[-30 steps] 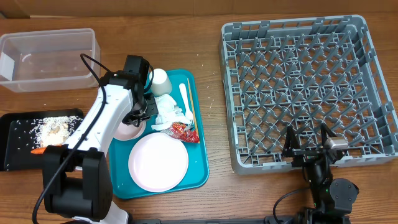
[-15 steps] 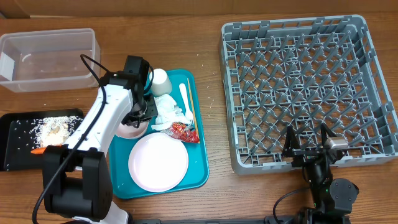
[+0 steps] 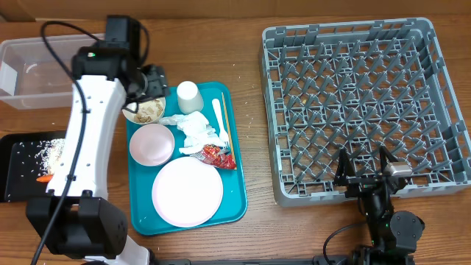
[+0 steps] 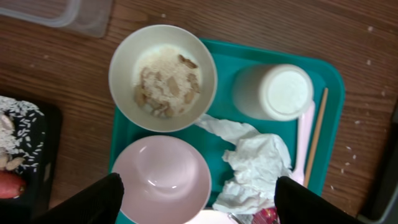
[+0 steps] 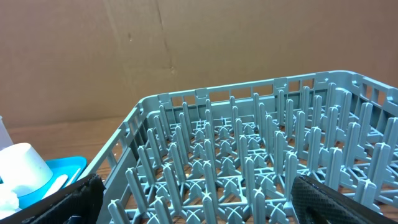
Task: Sort waste into correct bins and load items into the dishwasher rack
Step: 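Move the left gripper to the white bowl of food, then grasp the rim of the white food bowl with the left gripper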
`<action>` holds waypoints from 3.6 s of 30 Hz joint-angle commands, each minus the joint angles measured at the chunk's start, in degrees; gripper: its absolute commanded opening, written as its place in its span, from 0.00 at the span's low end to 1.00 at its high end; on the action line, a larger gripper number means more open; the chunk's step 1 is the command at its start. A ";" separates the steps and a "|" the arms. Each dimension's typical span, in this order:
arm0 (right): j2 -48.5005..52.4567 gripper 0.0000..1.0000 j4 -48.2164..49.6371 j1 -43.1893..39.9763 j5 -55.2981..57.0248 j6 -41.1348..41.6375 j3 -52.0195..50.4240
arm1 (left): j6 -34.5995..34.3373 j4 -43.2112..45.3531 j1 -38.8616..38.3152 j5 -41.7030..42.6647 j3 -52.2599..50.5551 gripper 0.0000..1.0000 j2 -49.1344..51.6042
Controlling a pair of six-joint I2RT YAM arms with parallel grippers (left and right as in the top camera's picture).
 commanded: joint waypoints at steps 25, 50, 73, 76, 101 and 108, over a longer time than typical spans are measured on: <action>-0.42 1.00 0.37 -0.37 0.55 -0.17 -0.59 | 19.37 5.20 -0.26 2.14 0.85 0.65 20.15; -0.42 1.00 0.37 -0.37 0.55 -0.17 -0.59 | 19.54 5.73 -0.26 -0.70 0.70 0.34 23.02; -0.42 1.00 0.37 -0.37 0.52 -0.17 -0.59 | 19.93 8.50 -0.26 0.55 -2.86 0.04 23.04; -0.42 1.00 0.37 -0.37 0.55 -0.20 -0.59 | 19.91 8.72 -0.26 0.59 -2.86 0.07 23.04; -0.42 1.00 0.37 -0.37 0.55 -0.17 -0.59 | 18.84 9.60 -0.26 1.01 -2.86 0.50 23.04; -0.42 1.00 0.37 -0.37 0.55 -0.20 -0.59 | 18.82 9.53 -0.26 1.01 -2.86 0.50 23.04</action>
